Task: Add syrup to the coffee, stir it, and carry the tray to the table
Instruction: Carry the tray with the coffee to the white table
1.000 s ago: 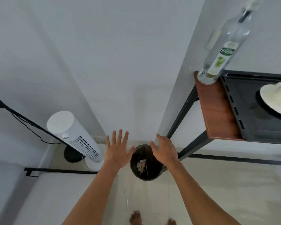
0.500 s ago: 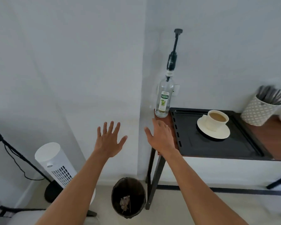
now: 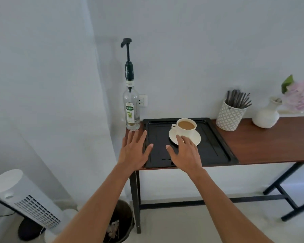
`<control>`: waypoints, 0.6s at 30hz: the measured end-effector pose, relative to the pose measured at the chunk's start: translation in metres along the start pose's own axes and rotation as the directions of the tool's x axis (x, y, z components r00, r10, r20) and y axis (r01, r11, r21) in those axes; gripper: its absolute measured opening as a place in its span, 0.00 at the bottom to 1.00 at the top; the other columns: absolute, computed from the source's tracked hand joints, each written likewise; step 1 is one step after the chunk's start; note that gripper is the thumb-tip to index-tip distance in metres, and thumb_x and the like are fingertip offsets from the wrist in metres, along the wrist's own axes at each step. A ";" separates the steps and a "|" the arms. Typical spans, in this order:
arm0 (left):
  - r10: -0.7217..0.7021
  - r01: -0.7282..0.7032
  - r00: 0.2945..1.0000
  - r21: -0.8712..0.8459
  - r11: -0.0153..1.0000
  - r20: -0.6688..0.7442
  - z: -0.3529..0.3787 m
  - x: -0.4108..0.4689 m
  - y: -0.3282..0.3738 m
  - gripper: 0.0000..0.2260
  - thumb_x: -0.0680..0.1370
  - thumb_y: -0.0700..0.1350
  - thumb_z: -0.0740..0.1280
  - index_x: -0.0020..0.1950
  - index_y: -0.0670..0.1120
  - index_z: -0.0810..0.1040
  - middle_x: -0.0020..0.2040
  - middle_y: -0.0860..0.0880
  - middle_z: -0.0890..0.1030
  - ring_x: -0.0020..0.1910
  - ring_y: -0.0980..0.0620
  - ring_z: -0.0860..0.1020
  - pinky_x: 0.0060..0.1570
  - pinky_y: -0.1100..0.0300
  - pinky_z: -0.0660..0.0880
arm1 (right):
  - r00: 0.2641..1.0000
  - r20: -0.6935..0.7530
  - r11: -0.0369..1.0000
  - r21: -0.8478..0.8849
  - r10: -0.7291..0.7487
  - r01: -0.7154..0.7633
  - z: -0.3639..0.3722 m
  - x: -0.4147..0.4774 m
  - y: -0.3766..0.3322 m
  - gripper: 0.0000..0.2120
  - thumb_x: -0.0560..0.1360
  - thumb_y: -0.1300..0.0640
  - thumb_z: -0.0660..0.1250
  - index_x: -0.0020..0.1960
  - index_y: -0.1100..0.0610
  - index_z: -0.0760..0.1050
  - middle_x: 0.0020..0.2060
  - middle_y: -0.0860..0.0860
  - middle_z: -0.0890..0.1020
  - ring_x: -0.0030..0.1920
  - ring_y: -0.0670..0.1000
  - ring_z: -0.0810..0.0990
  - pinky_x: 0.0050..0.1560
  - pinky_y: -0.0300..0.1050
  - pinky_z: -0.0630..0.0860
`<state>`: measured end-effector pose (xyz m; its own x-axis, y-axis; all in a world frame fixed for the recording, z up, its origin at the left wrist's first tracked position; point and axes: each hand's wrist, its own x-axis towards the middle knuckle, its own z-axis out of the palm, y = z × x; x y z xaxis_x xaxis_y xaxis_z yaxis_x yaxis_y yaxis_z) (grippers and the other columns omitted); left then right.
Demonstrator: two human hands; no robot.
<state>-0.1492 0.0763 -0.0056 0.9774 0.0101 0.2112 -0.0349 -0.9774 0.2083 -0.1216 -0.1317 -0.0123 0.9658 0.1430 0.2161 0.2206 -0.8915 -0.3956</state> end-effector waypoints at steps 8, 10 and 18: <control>-0.062 0.058 0.995 0.052 0.997 0.081 0.044 0.040 0.027 0.30 0.82 0.63 0.47 0.82 0.54 0.48 0.81 0.40 0.54 0.80 0.39 0.51 0.77 0.46 0.51 | 0.991 -0.019 0.987 -0.088 0.130 -0.131 -0.017 0.031 0.092 0.30 0.82 0.43 0.61 0.77 0.59 0.65 0.76 0.61 0.67 0.79 0.63 0.60 0.75 0.61 0.65; -0.090 0.083 0.991 0.071 0.994 0.098 0.054 0.050 0.026 0.30 0.82 0.63 0.47 0.82 0.54 0.48 0.81 0.40 0.54 0.80 0.39 0.51 0.77 0.46 0.52 | 0.987 -0.010 0.981 -0.102 0.163 -0.163 -0.020 0.043 0.109 0.30 0.83 0.44 0.60 0.79 0.59 0.63 0.77 0.62 0.65 0.80 0.63 0.59 0.76 0.61 0.63; -0.290 0.269 0.953 0.197 0.943 0.087 0.075 0.077 0.032 0.29 0.82 0.58 0.56 0.81 0.48 0.56 0.73 0.37 0.66 0.69 0.39 0.69 0.65 0.47 0.71 | 0.962 0.035 0.940 -0.226 0.269 -0.255 -0.018 0.088 0.168 0.27 0.84 0.48 0.59 0.79 0.57 0.61 0.69 0.63 0.69 0.67 0.64 0.70 0.64 0.58 0.72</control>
<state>-0.0593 0.0304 -0.0540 0.9598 0.2745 0.0581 0.2707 -0.9605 0.0648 -0.0022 -0.2771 -0.0438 0.9937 -0.0876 0.0705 -0.0696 -0.9717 -0.2258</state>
